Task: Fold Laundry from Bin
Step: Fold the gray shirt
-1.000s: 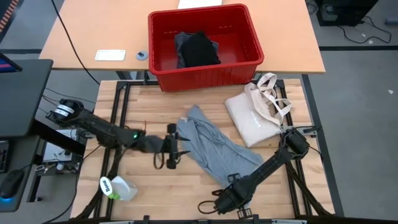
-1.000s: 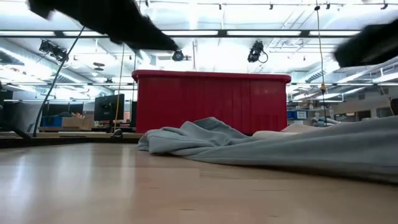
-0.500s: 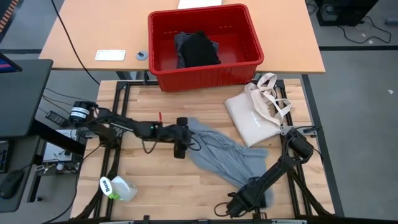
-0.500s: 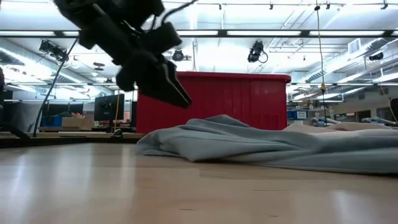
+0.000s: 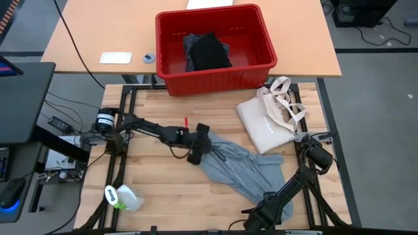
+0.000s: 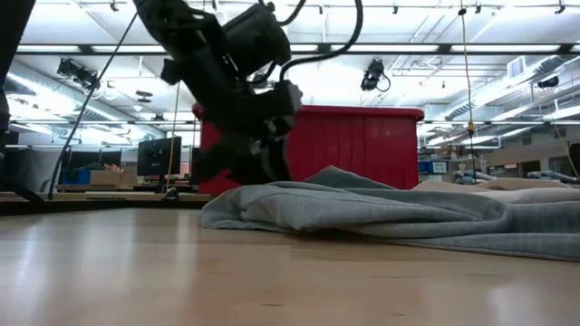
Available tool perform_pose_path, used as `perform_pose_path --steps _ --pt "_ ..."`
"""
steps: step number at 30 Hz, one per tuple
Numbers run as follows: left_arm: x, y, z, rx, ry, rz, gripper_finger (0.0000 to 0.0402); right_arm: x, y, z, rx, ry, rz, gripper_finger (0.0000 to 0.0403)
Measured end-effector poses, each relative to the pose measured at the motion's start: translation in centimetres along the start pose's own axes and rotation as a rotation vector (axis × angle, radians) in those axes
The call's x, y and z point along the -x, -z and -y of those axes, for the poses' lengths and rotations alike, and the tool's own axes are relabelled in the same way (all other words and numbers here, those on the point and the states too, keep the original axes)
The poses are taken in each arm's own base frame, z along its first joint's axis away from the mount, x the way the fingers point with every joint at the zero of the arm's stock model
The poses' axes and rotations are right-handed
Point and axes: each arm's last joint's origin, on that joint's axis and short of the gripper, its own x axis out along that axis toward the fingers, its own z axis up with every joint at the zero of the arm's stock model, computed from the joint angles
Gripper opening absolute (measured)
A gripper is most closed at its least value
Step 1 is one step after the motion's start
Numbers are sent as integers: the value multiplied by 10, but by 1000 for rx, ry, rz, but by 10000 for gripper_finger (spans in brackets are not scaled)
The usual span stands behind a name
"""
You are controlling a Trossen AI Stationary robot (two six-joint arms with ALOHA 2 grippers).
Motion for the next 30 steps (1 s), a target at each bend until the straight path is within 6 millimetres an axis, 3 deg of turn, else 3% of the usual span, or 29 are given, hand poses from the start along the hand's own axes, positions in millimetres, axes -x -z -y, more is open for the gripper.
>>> perform_pose_path --steps 4,6,10,20,24,30 --pt "9 -6 5 -44 44 -50 55 0 -1 1 -12 26 24 11" --pt "19 -9 6 -62 64 -77 16 0 1 3 -22 46 15 11" --pt "42 -14 3 -80 48 -145 6 0 9 8 -58 121 -37 11" --pt "128 -19 -13 43 -147 -91 2 -6 39 10 -112 357 -118 35" --pt "162 -22 -5 86 -140 3 1 -9 47 7 -131 354 -173 73" --pt "213 -22 12 124 -98 165 1 -19 65 -3 -153 374 -222 164"
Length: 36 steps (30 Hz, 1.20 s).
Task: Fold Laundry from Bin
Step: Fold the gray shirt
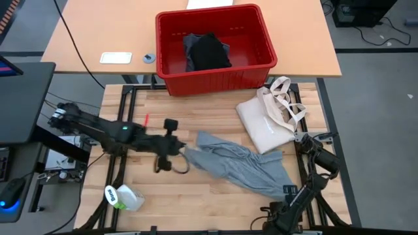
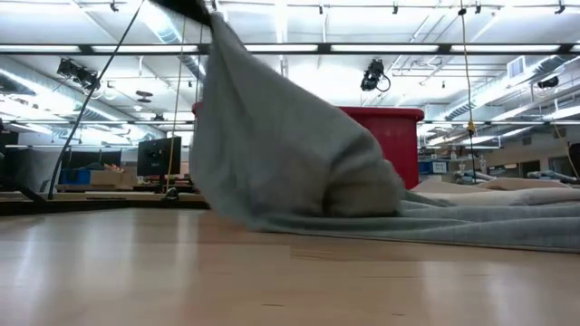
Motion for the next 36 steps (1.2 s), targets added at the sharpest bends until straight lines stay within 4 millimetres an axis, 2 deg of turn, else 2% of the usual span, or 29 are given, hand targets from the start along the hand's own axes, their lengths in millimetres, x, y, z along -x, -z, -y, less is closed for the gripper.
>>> perform_pose_path --steps 4,9,11,14,18,21,24,27,31,36 --pt "40 -3 4 70 46 160 5 -6 10 -6 19 1 -35 206" --pt "87 -3 13 84 160 370 7 -10 16 -10 7 7 -51 217" --pt "100 0 16 106 218 413 7 -10 18 -10 -5 -1 -76 216" --pt "110 3 21 211 287 422 8 -10 19 -10 -23 -9 -92 213" --pt "107 3 32 319 338 361 8 -2 25 -6 -20 -31 -68 213" --pt "100 -1 46 334 364 317 8 10 32 1 -44 -45 -12 213" --pt "93 -5 65 268 424 283 8 26 40 13 -63 -44 133 213" --pt "85 -9 87 202 484 260 9 43 41 24 -82 -43 354 212" --pt "72 -15 105 187 477 245 9 68 26 48 -159 -3 614 212" --pt "55 -17 119 227 419 194 9 88 -10 85 -248 133 758 205"
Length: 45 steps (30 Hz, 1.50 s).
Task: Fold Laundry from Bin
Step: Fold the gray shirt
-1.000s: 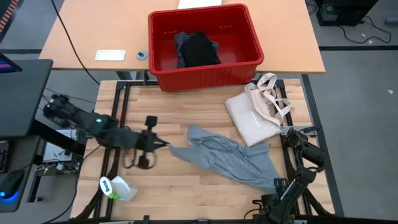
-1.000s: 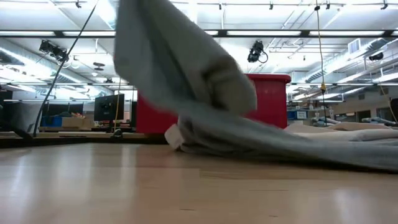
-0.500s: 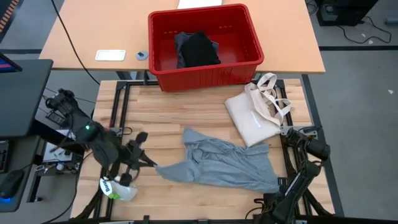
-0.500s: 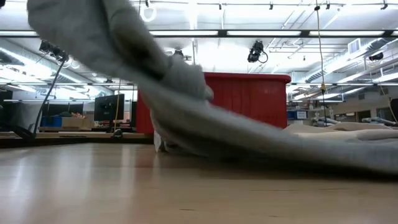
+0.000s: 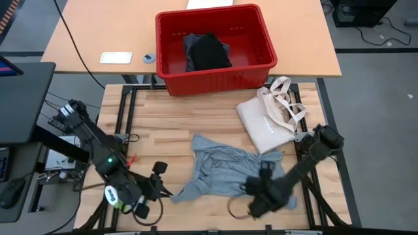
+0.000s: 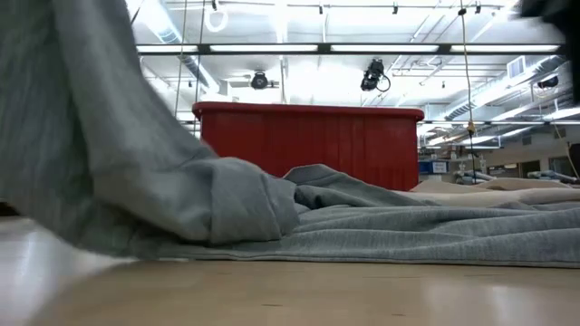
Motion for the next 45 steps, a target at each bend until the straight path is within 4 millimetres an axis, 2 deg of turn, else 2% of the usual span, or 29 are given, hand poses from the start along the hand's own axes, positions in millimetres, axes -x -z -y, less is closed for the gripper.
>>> perform_pose_path --steps 6,15,19,23,26,28,30,33,34,38,40,45 --pt "-15 7 8 86 -11 -49 9 -27 -43 37 76 135 180 193" --pt "-32 20 30 174 3 -108 9 -85 -95 85 96 -18 374 186" --pt "-31 17 38 202 39 -63 9 -97 -113 106 105 10 457 186" --pt "-29 13 44 227 72 -10 9 -106 -124 116 142 -104 515 186" --pt "-27 14 47 226 49 9 9 -108 -126 120 164 -143 526 181" --pt "-26 15 47 242 30 15 9 -109 -126 121 184 -138 518 163" --pt "-26 14 47 265 9 30 9 -109 -126 121 206 -133 521 124" --pt "-25 15 48 281 -29 56 9 -109 -126 120 240 -170 522 37" --pt "-25 14 48 281 -38 62 9 -109 -126 120 252 -186 523 19" --pt "-25 14 47 269 -72 84 9 -107 -132 122 282 -146 584 15" --pt "-25 13 45 246 -97 95 9 -100 -141 126 303 -97 668 8" --pt "-29 10 36 250 -155 114 9 -70 -176 147 329 -29 1079 7"
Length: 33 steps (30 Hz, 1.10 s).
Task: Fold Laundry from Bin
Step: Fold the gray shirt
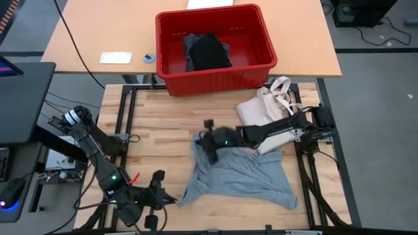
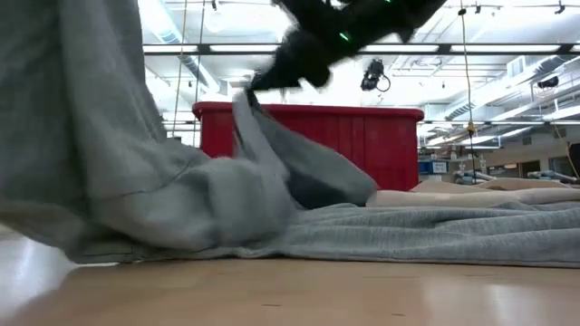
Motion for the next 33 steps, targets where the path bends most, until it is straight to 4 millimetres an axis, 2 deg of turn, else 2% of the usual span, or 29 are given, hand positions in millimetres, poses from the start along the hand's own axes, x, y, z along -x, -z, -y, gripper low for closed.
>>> perform_pose_path --steps 4,8,10,12,17,23,29,33 --pt "-2 -3 -1 13 -2 14 9 1 -26 45 32 82 316 6" --pt "-1 -4 0 -34 16 23 9 3 -37 87 -17 40 588 6" --pt "-1 -4 1 -60 21 23 9 2 -37 104 -68 19 645 6" --pt "-1 -4 1 -66 24 26 9 -9 -38 116 -93 13 666 7" --pt "-2 -6 1 -39 25 33 9 -47 -36 127 -131 -2 635 7" --pt "0 -5 3 92 53 24 9 -97 -35 131 -212 0 586 8" --pt "1 5 2 225 93 -126 9 -142 -25 140 -281 21 439 12" --pt "5 21 -7 285 -18 -261 9 -158 -21 142 -293 -32 350 43"
